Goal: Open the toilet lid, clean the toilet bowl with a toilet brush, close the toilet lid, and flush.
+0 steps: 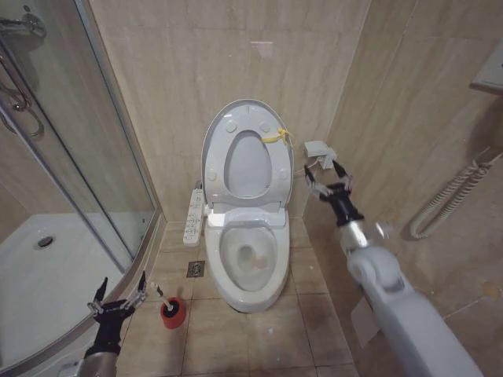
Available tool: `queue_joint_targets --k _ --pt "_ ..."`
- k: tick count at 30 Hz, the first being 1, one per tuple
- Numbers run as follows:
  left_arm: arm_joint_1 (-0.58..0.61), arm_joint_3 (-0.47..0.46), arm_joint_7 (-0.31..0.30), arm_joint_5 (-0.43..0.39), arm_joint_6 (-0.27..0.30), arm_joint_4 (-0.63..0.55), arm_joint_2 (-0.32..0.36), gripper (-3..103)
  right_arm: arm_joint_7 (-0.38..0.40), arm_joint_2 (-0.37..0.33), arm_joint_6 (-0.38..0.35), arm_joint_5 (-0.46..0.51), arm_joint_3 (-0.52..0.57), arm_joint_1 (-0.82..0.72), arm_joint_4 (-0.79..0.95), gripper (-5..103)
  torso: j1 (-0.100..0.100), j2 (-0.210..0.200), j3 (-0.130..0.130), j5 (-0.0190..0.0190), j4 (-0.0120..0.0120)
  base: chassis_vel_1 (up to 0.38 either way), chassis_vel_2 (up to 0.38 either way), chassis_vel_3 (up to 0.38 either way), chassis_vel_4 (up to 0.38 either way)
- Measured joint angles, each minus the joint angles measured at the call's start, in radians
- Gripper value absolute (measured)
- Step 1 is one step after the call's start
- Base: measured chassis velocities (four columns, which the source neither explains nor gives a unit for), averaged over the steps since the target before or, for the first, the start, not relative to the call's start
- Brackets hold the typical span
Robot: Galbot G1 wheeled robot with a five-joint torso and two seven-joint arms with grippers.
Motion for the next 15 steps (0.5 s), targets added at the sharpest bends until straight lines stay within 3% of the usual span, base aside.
queue_joint_targets --k 6,15 --pt "0.005 0.019 0.0 0.003 0.003 -0.052 -0.029 100 0.024 0.111 0.069 -0.082 0.067 -0.297 0.072 100 0.0 0.0 0.0 0.0001 -0.0003 0.0 0.0 0.0 0.0" --pt "0.025 0.027 0.001 0.02 0.004 -0.102 -0.05 100 0.023 0.145 0.224 -0.213 0.104 -0.483 0.073 100 0.0 0.0 0.0 0.0 -0.0003 0.0 0.0 0.0 0.0"
